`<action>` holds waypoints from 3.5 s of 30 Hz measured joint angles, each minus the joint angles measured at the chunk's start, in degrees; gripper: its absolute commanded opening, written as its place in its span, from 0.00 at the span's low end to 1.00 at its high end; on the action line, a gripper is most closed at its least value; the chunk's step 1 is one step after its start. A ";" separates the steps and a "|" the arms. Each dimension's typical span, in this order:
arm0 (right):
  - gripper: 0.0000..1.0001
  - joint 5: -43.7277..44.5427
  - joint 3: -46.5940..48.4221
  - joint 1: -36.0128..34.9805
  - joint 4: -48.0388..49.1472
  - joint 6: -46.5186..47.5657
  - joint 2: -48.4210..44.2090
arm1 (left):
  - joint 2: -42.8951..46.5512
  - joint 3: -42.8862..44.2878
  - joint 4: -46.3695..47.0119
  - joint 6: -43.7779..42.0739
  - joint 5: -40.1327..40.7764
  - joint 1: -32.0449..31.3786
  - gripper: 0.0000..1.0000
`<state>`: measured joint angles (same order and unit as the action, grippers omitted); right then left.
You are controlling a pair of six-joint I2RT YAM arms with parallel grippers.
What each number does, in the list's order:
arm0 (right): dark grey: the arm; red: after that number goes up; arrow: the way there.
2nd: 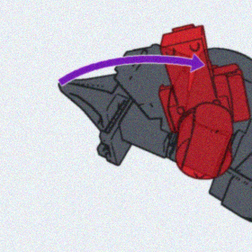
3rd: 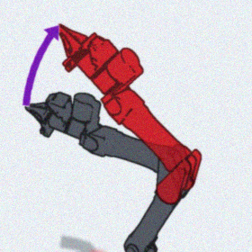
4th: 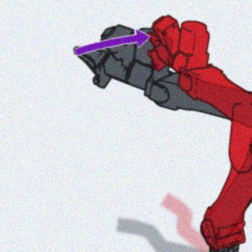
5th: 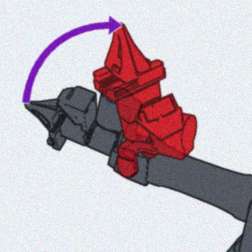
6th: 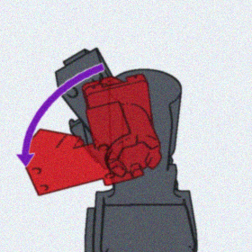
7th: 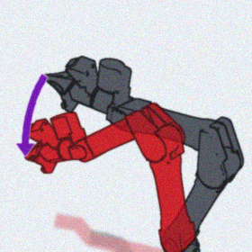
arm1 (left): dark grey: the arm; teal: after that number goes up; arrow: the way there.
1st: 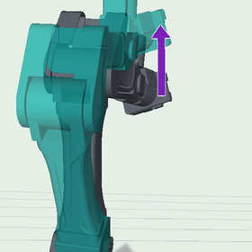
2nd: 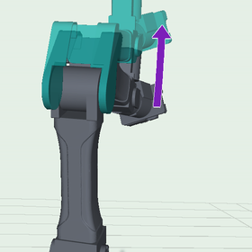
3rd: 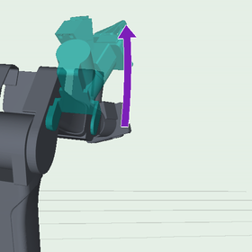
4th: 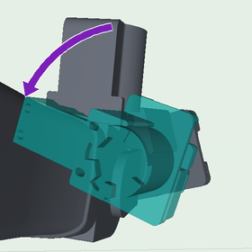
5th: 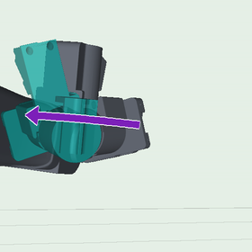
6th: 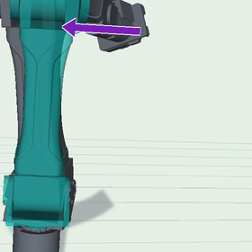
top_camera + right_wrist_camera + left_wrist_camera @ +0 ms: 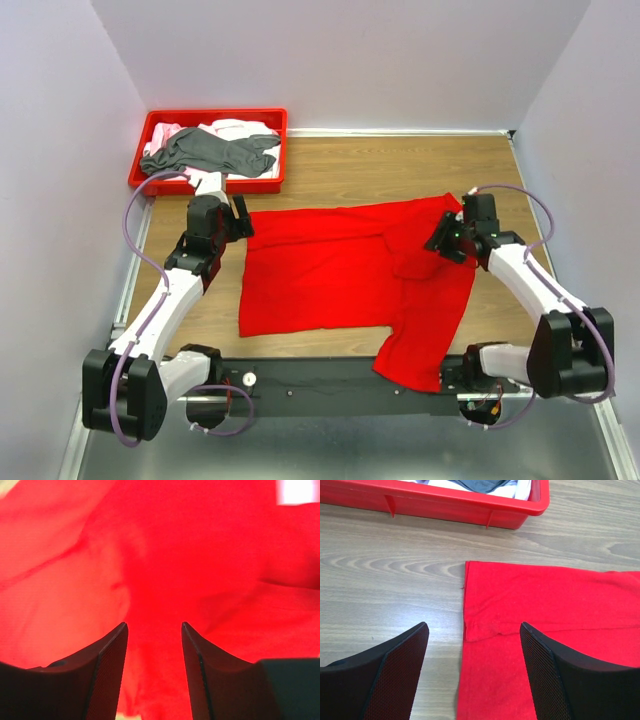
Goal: Fold and stack the t-shirts
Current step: Fold the tshirt
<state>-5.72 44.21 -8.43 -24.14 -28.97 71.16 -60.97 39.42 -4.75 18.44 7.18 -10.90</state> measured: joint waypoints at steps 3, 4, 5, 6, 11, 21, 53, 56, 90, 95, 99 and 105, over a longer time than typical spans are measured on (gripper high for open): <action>0.57 0.31 -0.57 5.14 0.35 -2.54 2.38 | 0.02 -0.02 -0.02 -0.02 -0.20 -0.07 0.81; 0.57 0.20 -1.14 6.78 0.63 -3.21 2.80 | 0.02 -0.02 -0.02 -0.02 -0.20 -0.07 0.81; 0.57 -0.04 -2.32 8.66 1.20 -4.26 2.95 | 0.04 -0.02 -0.02 -0.02 -0.24 -0.09 0.81; 0.57 -0.22 -2.99 9.40 1.55 -4.85 2.93 | 0.04 -0.02 -0.02 -0.02 -0.26 -0.09 0.81; 0.55 -2.49 -6.95 14.25 4.79 -8.15 3.26 | 0.04 -0.02 -0.02 -0.02 -0.39 -0.11 0.81; 0.55 -6.82 -9.81 14.80 12.13 -9.77 7.43 | 0.02 -0.02 -0.02 -0.02 -0.66 -0.11 0.80; 0.53 -8.87 9.01 3.39 12.04 -5.77 24.15 | -1.97 -0.02 -0.02 -0.26 -1.88 -0.11 0.80; 0.53 -6.64 9.99 3.39 8.98 -4.00 19.71 | -2.03 -0.02 0.00 -0.26 -1.90 -0.13 0.80; 0.20 -3.19 1.60 7.37 6.60 -4.02 16.72 | -1.92 -0.02 -0.02 -0.46 -1.88 -0.46 0.80; 0.05 -3.37 1.60 7.37 6.73 -4.15 16.72 | -1.92 -0.02 -0.02 -0.48 -1.88 -0.48 0.80; 0.01 -3.37 0.85 7.37 6.62 -4.15 15.10 | -1.92 -0.02 -0.02 -0.61 -1.86 -0.48 0.80; 0.01 -1.88 -0.57 7.37 3.85 -3.98 7.98 | -1.92 -0.02 -0.04 -0.66 -1.84 -0.48 0.80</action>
<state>-7.60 43.64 -1.06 -20.29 -32.95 79.13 -62.89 39.40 -4.80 17.78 5.34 -11.38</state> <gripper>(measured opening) 0.009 0.798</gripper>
